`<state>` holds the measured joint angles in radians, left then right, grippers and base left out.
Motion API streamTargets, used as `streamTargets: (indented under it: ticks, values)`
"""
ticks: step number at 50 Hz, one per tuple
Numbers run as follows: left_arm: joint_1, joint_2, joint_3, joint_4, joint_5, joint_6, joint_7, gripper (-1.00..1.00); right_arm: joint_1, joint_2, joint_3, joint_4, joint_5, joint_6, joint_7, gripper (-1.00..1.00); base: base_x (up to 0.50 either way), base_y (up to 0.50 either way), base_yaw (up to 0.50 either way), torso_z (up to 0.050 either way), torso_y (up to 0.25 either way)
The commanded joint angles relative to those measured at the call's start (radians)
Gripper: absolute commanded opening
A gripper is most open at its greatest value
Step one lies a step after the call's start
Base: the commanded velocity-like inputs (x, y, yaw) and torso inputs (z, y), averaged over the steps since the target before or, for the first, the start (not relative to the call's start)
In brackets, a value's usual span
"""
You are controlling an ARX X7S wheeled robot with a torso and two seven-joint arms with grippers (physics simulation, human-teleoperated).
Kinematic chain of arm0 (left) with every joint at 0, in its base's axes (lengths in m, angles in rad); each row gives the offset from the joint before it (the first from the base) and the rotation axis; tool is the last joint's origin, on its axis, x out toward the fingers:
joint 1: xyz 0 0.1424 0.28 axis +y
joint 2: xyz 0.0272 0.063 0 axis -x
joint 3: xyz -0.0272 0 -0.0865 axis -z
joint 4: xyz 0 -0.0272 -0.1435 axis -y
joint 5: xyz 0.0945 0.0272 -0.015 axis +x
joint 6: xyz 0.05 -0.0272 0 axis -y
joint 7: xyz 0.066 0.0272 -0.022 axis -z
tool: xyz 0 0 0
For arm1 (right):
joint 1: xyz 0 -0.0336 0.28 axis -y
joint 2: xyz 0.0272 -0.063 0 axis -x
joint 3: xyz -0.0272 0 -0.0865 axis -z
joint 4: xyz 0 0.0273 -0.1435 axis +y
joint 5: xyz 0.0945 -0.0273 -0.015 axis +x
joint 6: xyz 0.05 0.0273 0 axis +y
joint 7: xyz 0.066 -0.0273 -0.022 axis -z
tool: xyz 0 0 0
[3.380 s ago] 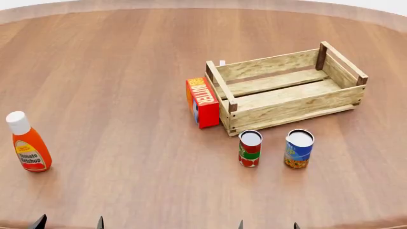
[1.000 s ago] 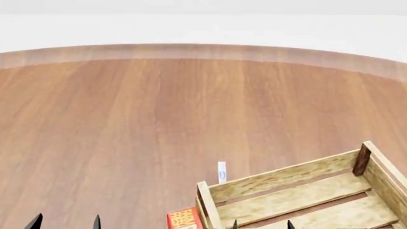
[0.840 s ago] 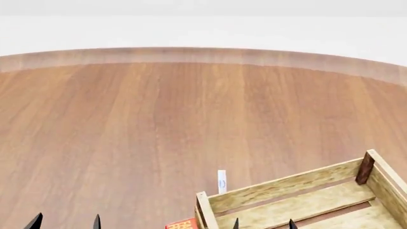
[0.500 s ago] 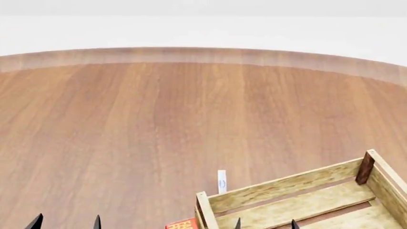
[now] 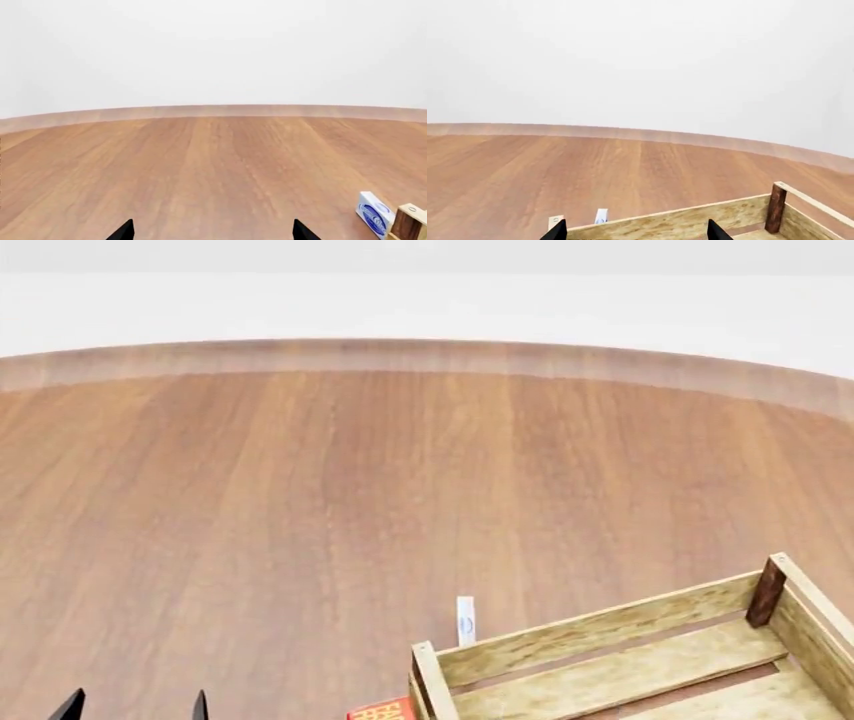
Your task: Pick up the tomato sauce, and put it in the wooden tray.
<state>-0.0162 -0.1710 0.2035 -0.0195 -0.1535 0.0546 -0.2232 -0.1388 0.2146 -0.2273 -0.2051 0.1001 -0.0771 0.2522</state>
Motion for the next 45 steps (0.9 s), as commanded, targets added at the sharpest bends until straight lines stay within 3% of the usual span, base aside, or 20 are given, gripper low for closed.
streamTargets:
  ticks: [1,3,4,25,45]
  values:
    - [0.001,-0.005,0.006,0.009,-0.002,-0.005,-0.012,1.00,-0.132,0.038,-0.009,-0.096,-0.037,-0.082,0.031,1.00,0.00,0.00,0.00,0.000,0.000]
    - [-0.013,-0.002,0.007,-0.027,0.006,0.017,-0.015,1.00,-0.380,0.062,0.038,-0.018,-0.076,-0.382,0.082,1.00,0.00,0.00,0.00,0.000,0.000]
    - [-0.014,-0.002,0.007,-0.029,0.006,0.019,-0.014,1.00,-0.380,0.062,0.038,-0.017,-0.076,-0.428,0.082,1.00,0.00,0.00,0.00,0.000,0.000]
    - [-0.014,-0.010,0.018,-0.030,-0.004,0.022,-0.026,1.00,-0.432,0.063,0.027,-0.001,-0.122,-0.494,0.111,1.00,0.00,0.00,0.00,0.000,0.000]
    - [-0.017,-0.017,0.030,-0.033,-0.006,0.025,-0.038,1.00,-0.512,0.052,0.024,0.085,-0.189,-0.673,0.172,1.00,0.00,0.00,0.00,0.000,0.000]
